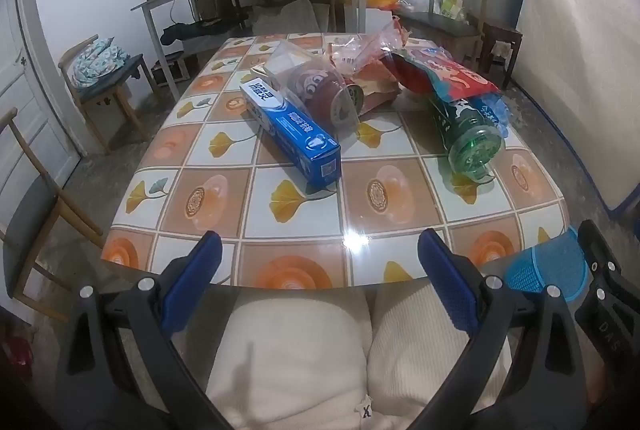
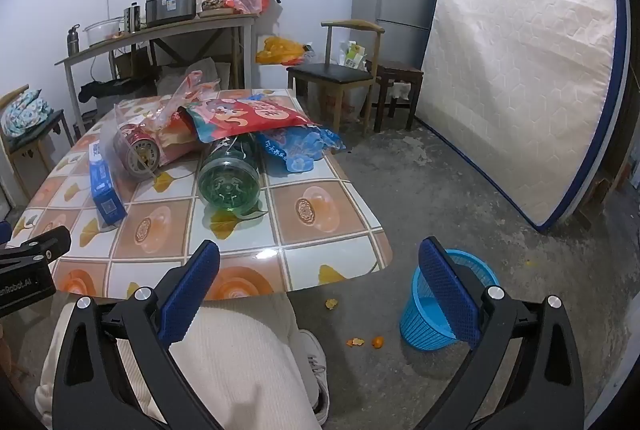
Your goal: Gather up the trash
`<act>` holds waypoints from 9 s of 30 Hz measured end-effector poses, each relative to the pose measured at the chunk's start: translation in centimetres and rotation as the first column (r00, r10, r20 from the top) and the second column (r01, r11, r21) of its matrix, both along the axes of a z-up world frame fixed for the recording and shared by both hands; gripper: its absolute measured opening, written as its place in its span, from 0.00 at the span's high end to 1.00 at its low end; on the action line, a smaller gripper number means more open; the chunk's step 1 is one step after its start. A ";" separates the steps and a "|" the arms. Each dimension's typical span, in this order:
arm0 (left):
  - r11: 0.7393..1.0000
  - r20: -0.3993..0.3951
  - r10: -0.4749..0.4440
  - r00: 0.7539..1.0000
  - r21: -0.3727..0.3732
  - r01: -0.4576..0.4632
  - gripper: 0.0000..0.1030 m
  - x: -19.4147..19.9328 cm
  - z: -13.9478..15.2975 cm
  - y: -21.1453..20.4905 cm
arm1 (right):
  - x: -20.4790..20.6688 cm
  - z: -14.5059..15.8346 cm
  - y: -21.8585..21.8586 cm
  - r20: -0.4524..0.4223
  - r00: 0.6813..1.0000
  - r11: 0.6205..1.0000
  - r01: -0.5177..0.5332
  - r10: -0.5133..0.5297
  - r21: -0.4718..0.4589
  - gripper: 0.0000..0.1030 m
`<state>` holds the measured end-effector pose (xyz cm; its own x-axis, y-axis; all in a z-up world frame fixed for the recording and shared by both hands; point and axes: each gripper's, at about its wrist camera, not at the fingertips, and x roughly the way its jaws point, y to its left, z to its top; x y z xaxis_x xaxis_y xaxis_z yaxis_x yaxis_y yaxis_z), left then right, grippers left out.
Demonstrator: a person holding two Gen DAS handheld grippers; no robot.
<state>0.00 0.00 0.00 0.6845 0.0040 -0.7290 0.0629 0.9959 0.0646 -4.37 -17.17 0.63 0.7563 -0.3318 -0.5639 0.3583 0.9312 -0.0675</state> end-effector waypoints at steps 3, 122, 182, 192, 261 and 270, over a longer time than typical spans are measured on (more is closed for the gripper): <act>1.000 0.001 0.002 1.000 0.002 -0.002 0.08 0.0 0.0 0.0 | 0.0 0.0 -0.1 0.000 1.000 1.000 0.000 0.000 -0.001 0.06; 0.868 -0.144 -0.088 0.986 -0.496 0.006 0.08 15.0 -2.9 9.4 | 13.3 0.5 5.5 -0.062 0.970 0.972 -0.235 0.234 -0.004 0.06; 0.966 -0.226 -0.079 0.971 -0.260 0.019 0.27 15.9 -7.7 13.1 | 15.6 2.6 7.6 -0.096 0.855 0.860 -0.507 0.510 0.059 0.06; 0.958 -0.231 -0.066 0.971 -0.288 -0.004 0.37 15.9 -7.6 14.2 | 23.5 4.8 7.9 -0.057 0.793 0.774 -0.571 0.606 0.275 0.16; 0.925 -0.242 -0.022 0.970 -0.374 -0.072 0.67 15.4 -7.8 16.7 | 33.1 -2.1 11.5 -0.467 0.601 0.748 -0.617 0.648 0.244 0.48; 0.915 -0.243 -0.027 0.970 -0.397 -0.074 0.67 15.4 -7.5 17.4 | 35.9 -3.3 11.8 -0.530 0.546 0.742 -0.608 0.649 0.283 0.40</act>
<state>15.38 17.41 -7.49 0.4936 -0.3083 -0.8132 0.0021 0.9355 -0.3533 31.54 -5.33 -2.67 0.2894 0.1506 -0.9453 -0.4096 0.9120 0.0199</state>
